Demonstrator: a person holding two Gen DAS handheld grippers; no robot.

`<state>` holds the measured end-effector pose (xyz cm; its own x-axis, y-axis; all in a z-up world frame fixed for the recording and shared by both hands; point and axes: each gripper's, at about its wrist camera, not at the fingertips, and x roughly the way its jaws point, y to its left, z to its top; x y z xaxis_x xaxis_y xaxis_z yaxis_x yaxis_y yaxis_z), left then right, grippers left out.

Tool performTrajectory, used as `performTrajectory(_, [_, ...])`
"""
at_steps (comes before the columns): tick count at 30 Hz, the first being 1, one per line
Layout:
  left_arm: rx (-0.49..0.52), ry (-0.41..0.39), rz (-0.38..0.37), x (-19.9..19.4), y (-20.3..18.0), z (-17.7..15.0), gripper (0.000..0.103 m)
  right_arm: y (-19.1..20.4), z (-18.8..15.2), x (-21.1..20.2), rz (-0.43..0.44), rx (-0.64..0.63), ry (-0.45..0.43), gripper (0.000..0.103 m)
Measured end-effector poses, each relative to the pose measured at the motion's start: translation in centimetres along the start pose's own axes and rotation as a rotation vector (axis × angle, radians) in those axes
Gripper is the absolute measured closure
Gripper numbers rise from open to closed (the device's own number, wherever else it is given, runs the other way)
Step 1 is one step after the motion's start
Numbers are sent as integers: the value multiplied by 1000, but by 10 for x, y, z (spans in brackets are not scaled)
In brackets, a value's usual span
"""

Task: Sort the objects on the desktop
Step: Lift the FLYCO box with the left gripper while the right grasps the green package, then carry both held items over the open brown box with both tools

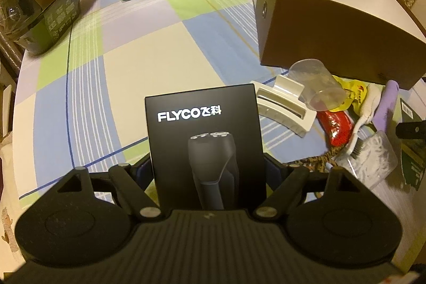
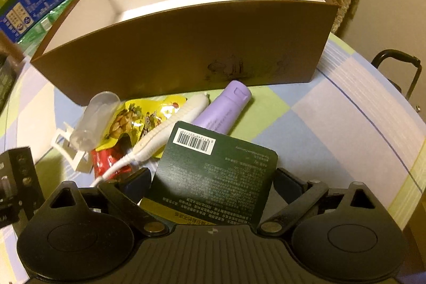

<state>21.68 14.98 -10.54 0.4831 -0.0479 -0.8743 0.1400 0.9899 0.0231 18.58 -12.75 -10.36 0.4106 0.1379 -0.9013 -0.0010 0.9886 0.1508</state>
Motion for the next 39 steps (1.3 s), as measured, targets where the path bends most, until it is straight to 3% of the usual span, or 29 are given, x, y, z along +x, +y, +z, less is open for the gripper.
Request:
performTrajectory(21, [-16, -64, 3, -40, -39, 2, 24, 1, -1, -31, 148, -212, -47, 8])
performTrajectory(31, [5, -144, -6, -73, -84, 30, 24, -13, 24, -56, 235, -326, -96, 8])
performTrajectory(39, [36, -224, -54, -90, -114, 68, 24, -20, 52, -81, 289, -376, -169, 8])
